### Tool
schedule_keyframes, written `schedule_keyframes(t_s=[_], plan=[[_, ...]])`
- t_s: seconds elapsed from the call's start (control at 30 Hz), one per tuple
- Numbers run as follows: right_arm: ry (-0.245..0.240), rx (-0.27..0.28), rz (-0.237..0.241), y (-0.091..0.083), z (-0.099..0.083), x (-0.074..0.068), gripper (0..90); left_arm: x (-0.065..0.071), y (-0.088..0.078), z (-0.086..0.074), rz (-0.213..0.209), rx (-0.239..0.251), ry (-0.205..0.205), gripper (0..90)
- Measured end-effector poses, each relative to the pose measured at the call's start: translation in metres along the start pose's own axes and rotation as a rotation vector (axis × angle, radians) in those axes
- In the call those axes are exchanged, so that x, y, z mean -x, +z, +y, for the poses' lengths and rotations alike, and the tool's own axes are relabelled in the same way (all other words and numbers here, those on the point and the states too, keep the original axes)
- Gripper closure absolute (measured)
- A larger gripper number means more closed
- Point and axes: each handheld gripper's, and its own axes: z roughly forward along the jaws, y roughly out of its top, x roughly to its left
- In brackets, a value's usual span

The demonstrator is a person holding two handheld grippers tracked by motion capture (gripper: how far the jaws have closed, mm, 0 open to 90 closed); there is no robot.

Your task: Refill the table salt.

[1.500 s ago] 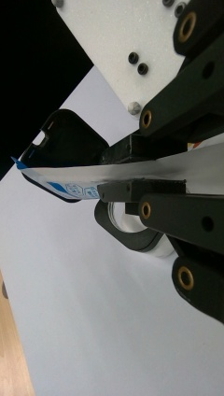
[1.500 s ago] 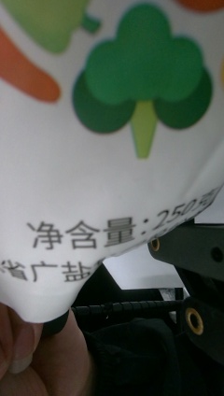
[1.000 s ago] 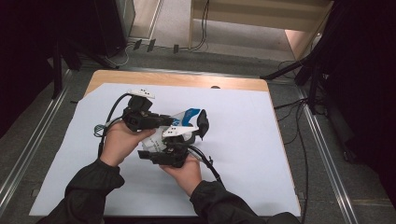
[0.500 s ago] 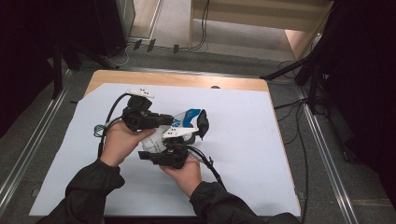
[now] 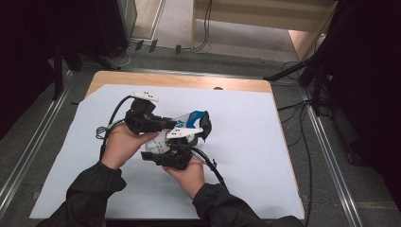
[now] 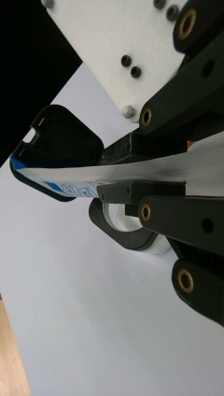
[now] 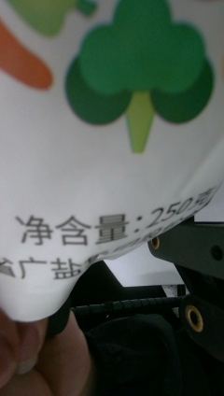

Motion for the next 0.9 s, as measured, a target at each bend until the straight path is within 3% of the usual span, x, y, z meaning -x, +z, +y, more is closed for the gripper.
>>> schedule_keyframes(t_s=[0.37, 0.7, 0.9], plan=[[-0.003, 0.006, 0.024, -0.0001, 0.0033, -0.0007, 69.0, 0.0034, -0.0038, 0.0010, 0.027, 0.020, -0.001, 87.7], [-0.018, -0.007, 0.011, 0.0018, 0.0027, -0.0015, 65.7, 0.0043, -0.0041, 0.0009, 0.045, 0.014, 0.004, 90.0], [-0.009, 0.002, 0.009, 0.0011, 0.0032, -0.0010, 68.7, 0.0049, -0.0039, 0.0009, 0.042, 0.023, 0.003, 90.0]])
